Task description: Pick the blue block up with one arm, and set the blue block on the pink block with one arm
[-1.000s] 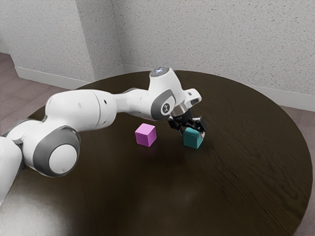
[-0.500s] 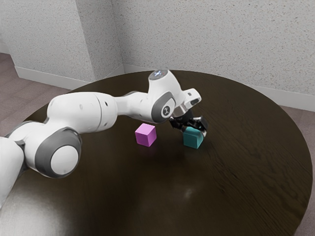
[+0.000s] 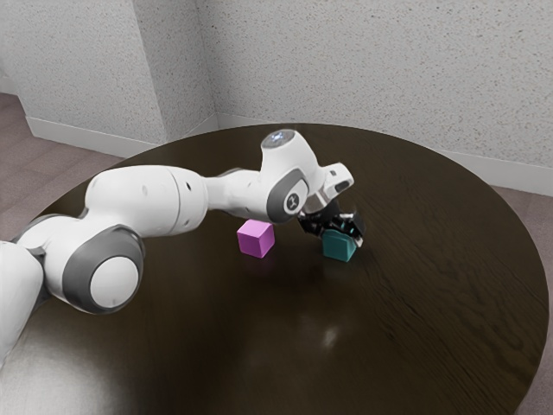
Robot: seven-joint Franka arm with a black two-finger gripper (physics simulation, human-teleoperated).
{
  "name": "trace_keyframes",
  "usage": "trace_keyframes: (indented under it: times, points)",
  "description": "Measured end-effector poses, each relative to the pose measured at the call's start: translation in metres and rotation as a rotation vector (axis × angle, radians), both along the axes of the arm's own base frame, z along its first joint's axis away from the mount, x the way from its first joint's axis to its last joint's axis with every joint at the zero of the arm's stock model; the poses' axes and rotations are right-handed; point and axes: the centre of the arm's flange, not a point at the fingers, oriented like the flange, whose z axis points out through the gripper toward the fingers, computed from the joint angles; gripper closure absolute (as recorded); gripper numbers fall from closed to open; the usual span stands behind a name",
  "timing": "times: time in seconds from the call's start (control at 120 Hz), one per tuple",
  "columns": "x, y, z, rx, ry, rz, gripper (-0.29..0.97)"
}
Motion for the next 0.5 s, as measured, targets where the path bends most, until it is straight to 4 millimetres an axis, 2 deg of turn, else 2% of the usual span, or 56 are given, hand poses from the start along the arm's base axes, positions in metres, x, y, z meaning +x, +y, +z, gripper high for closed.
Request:
trace_keyframes:
  times: [0.183,0.3,0.392,0.458,0.5]
  points:
    - [0.000,0.003,0.002,-0.003,-0.001,0.006,0.27]
    - [-0.004,0.005,0.010,0.010,0.002,0.004,0.33]
    - [-0.018,0.011,0.033,0.035,0.008,0.003,0.34]
    - [-0.033,0.019,0.058,0.056,0.010,0.005,0.34]
    - [-0.049,0.034,0.075,0.073,0.020,0.018,0.33]
